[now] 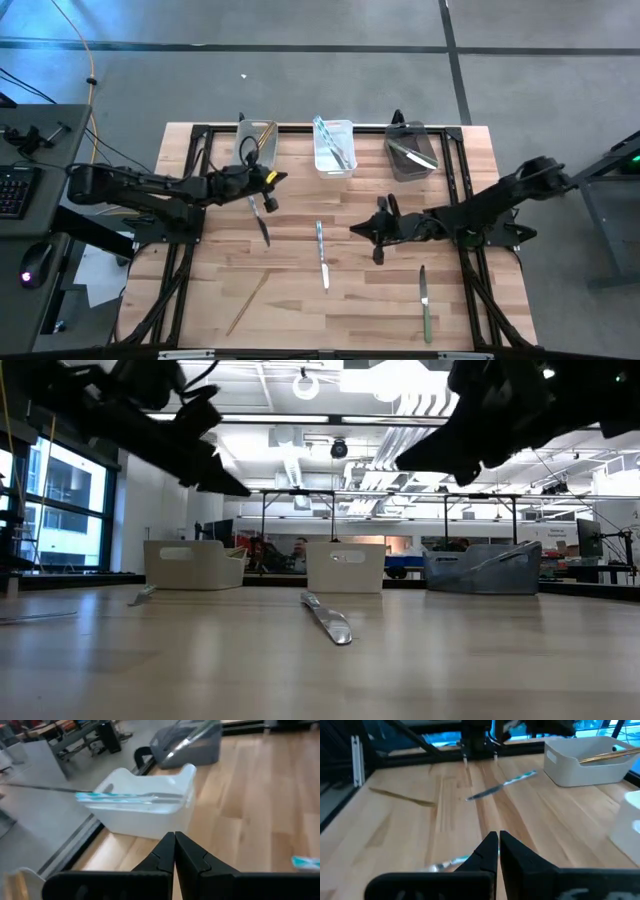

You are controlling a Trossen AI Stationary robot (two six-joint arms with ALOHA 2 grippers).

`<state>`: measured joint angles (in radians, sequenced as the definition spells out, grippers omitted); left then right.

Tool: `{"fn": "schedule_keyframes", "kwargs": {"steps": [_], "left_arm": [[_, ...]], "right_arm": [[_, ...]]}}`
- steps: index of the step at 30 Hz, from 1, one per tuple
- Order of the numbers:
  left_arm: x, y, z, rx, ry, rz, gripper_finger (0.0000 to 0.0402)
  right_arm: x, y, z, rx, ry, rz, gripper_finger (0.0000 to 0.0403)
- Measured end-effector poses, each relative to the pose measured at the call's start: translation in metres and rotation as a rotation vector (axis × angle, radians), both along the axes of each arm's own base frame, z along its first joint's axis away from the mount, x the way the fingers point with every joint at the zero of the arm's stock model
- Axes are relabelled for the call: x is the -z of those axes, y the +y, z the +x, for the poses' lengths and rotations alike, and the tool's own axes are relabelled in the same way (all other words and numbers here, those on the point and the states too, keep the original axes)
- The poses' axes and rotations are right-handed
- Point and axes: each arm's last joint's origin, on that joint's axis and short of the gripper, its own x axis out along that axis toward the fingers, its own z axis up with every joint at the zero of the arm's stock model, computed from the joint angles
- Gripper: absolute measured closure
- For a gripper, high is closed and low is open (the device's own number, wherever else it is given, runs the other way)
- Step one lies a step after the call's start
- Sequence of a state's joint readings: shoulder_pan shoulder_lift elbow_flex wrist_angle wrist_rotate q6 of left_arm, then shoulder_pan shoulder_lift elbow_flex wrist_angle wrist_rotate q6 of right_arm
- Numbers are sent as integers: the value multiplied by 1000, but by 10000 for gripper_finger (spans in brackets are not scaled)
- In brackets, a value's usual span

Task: Sort silverware by color (type)
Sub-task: Put the right blue table knife into the white bin

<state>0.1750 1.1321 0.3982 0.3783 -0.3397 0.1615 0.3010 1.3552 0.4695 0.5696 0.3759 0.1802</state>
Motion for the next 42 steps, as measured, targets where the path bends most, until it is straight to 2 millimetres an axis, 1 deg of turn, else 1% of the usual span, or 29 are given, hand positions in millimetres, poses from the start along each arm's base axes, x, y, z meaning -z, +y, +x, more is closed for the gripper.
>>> {"fn": "schedule_keyframes", "kwargs": {"steps": [3,7,9,12,15,19,21,24,29,33,37,42], "left_arm": [[15,-4,-9,20,-33,-21,401],[31,-9,-20,36,-56,-66,401],[37,-11,-23,45,-54,-78,401],[42,-15,-27,61,-54,-78,401],[45,-18,-29,74,-45,-80,401],[45,-21,-28,70,-45,-73,401],[45,-21,-28,69,-45,-71,401],[45,-22,-28,70,-42,-71,401],[46,-22,-29,68,-40,-74,401],[46,-22,-29,62,-41,-89,401],[48,-22,-29,60,-28,-94,401],[48,-22,-29,59,-24,-94,401]], "right_arm": [[8,0,7,34,-8,63,399],[16,5,23,56,63,80,376],[13,10,37,21,68,68,357],[3,19,61,-45,69,48,324],[1,23,83,-15,185,47,290],[2,24,110,134,378,103,248],[9,26,121,208,472,127,232],[20,32,138,272,561,161,217],[44,35,163,315,658,141,213],[52,27,175,364,678,150,220],[56,21,177,384,701,147,237],[57,13,174,412,739,115,277]]}}
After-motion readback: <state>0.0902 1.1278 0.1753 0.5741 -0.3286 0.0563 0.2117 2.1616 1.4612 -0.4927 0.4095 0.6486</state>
